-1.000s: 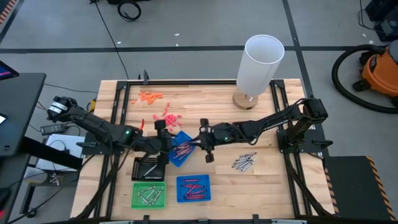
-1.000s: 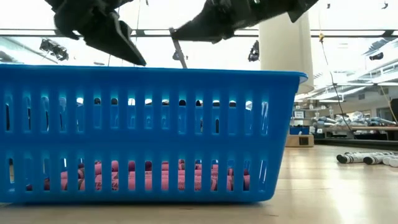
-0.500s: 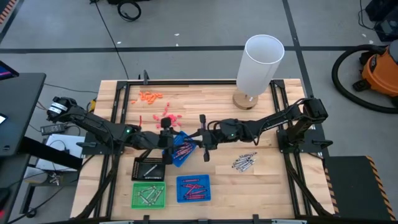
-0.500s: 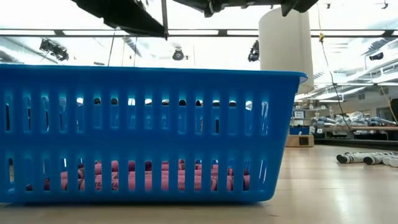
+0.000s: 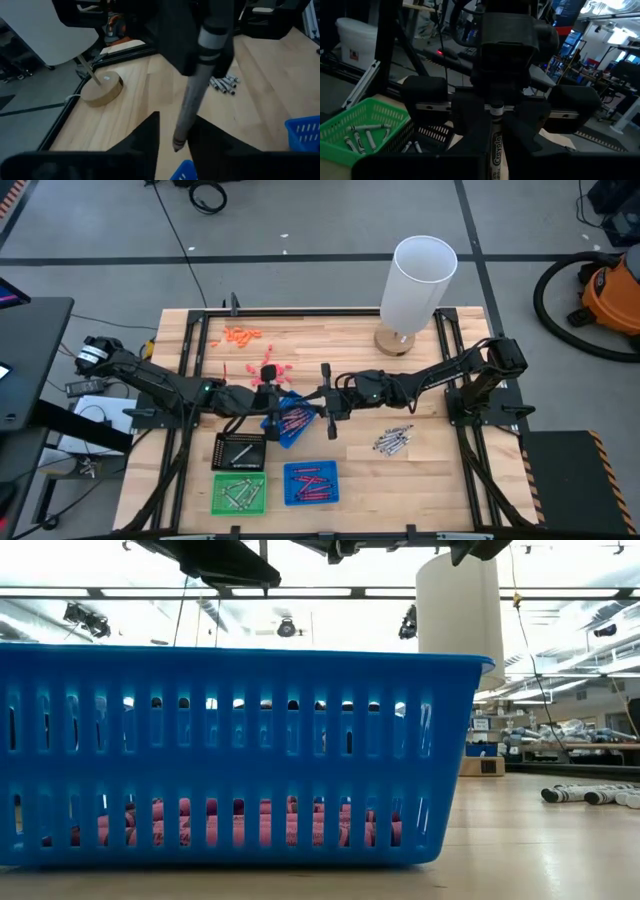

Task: Sort crayons
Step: Put the black crayon into the black bin

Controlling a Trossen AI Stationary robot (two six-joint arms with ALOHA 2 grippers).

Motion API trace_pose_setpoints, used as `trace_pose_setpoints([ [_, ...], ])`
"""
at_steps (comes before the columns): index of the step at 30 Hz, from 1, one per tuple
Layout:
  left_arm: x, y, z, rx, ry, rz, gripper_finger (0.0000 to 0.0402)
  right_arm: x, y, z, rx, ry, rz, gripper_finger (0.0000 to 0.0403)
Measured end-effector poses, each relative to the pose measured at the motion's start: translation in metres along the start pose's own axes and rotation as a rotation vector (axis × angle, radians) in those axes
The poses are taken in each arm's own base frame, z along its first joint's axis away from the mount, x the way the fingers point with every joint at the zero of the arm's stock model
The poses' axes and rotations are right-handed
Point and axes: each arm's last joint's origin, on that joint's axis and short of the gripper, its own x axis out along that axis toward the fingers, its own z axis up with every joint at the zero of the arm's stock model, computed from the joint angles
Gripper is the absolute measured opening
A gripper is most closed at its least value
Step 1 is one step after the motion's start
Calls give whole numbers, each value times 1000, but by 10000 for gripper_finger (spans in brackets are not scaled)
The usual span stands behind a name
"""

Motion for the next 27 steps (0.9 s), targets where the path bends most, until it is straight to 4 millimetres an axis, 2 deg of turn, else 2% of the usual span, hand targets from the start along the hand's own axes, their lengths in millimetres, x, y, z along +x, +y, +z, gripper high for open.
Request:
trace_pose_setpoints([
  [8,1,1,2,-12,-23,-15,31,0,0,-1,28,19,-6,85],
  [12,-1,0,-1,-20,5,-31,28,-1,2,-5,32,70,1,112],
  [16,-11,0,-7,-46,95,-53,41,-5,4,-6,20,157,-37,130],
  [21,-34,2,-22,-169,287,-166,45,-11,10,-15,-6,318,-86,134],
  [27,-56,-4,-46,-431,673,-372,47,-14,11,-22,-28,424,-125,134],
])
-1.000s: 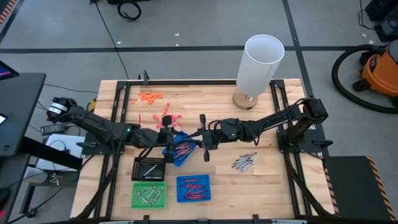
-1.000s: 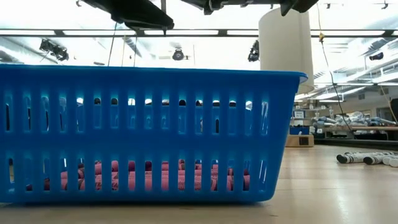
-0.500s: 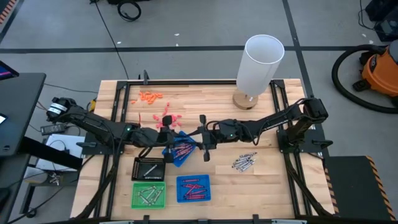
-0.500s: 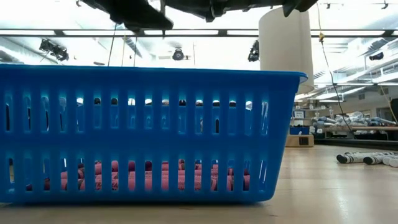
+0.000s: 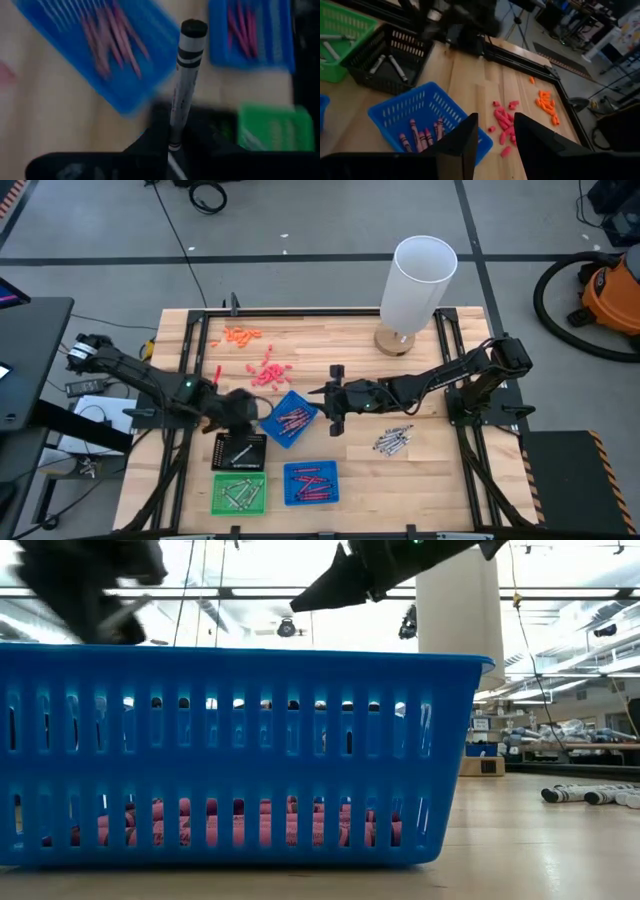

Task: Sort crayons
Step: Put the black crayon into the black bin

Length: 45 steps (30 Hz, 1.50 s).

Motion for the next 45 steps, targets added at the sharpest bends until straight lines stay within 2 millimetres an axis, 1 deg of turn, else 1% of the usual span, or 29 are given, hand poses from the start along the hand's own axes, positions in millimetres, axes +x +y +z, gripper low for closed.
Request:
trace_pose_setpoints([
  [2,5,-6,-9,-50,80,-44,47,0,0,0,0,5,-15,134],
  [4,12,-9,-20,-64,142,-43,47,0,-1,0,-1,8,-31,133],
  [10,22,-22,-39,-104,237,-43,47,0,-1,0,0,11,-30,133],
  [15,27,-27,-50,-111,271,-16,48,0,-1,0,0,12,-29,131],
  [19,33,-29,-53,-109,278,25,50,0,0,0,2,11,-24,131],
  [23,40,-29,-55,-116,303,53,73,0,0,-1,1,15,-20,131],
  [30,41,-29,-54,-126,309,47,153,0,0,-2,-2,21,-18,131],
  [33,40,-29,-50,-128,310,17,177,0,0,-3,-8,35,-13,131],
  [36,37,-35,-40,-88,260,-32,186,0,1,-5,-12,59,-6,131],
  [41,32,-45,-26,50,174,-117,187,-1,4,-13,-19,133,37,131],
  [45,32,-44,-19,144,94,-80,187,-3,7,-21,-7,211,62,131],
])
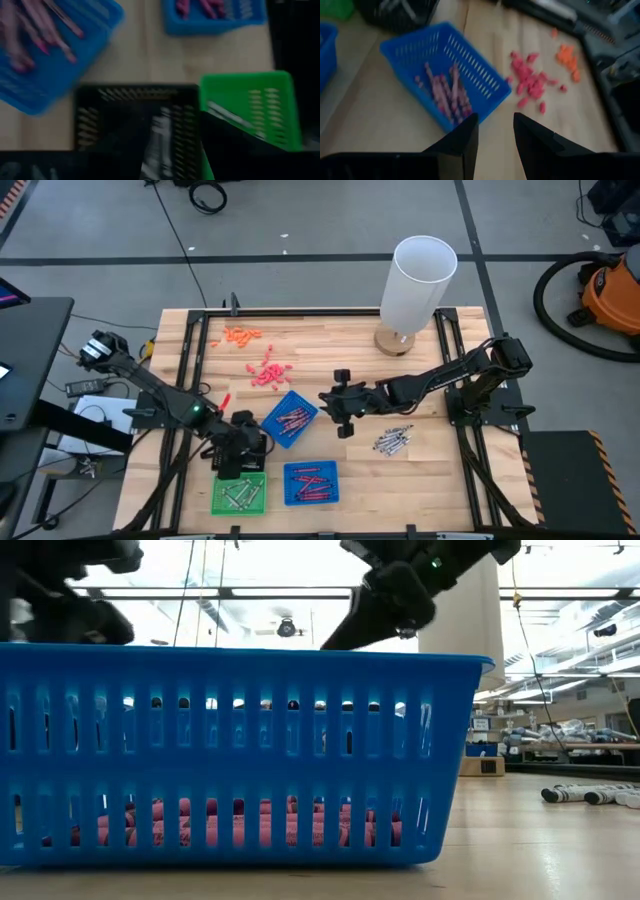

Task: Sort crayons
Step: Put the black crayon into the black bin

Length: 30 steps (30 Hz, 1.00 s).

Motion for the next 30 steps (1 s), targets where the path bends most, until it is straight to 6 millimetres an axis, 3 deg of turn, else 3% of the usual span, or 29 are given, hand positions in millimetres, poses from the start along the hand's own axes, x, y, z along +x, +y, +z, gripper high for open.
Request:
trace_pose_setpoints([
  [10,-1,19,11,130,-127,275,188,-4,9,-24,45,234,166,131],
  [22,-2,24,18,234,-164,317,188,-20,18,-55,193,607,378,131],
  [30,-2,25,19,283,-168,355,188,-40,24,-85,247,940,360,131],
])
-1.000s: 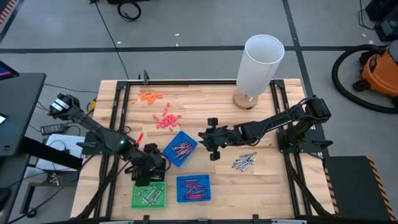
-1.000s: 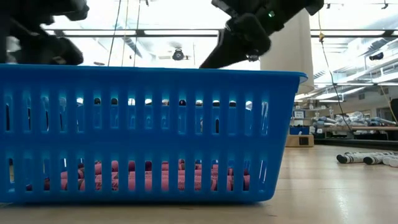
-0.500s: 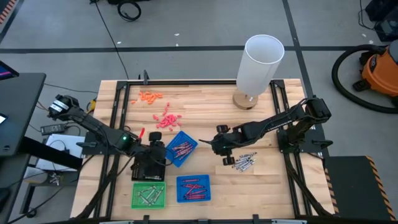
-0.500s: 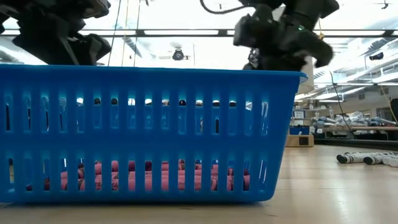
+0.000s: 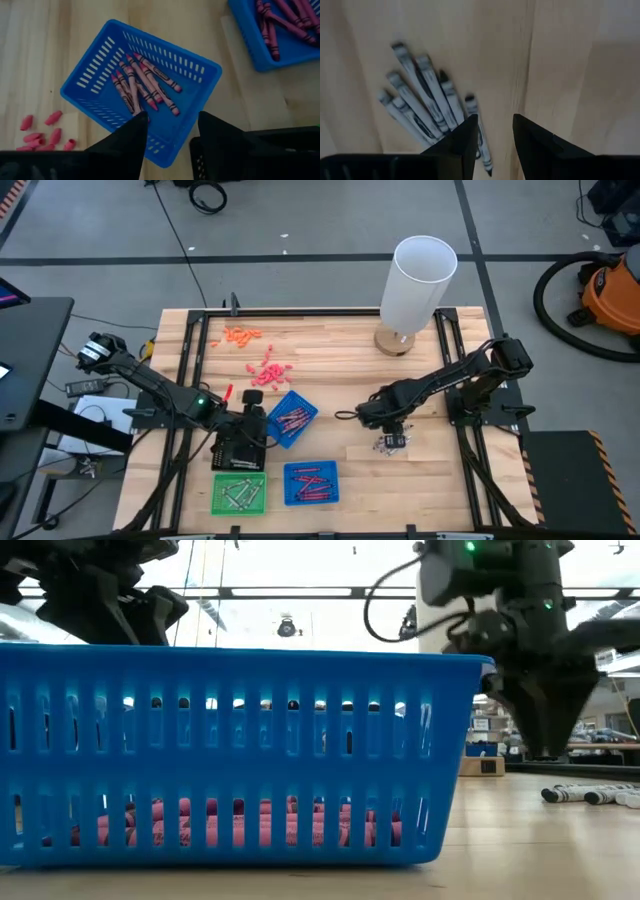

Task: Sort crayons
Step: Put the black crayon into the black bin

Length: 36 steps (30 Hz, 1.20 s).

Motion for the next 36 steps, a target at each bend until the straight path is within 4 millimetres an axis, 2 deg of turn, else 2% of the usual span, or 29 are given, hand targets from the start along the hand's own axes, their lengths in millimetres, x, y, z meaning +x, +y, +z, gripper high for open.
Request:
trace_pose_setpoints([
  [5,0,1,2,39,-20,30,188,13,0,-12,37,59,6,131],
  [17,0,1,2,41,-21,31,188,27,4,-21,54,65,-8,131],
  [29,0,1,2,40,-21,31,188,29,1,-21,60,45,-75,131],
  [36,0,1,2,40,-20,30,188,29,0,-21,69,53,-54,131],
])
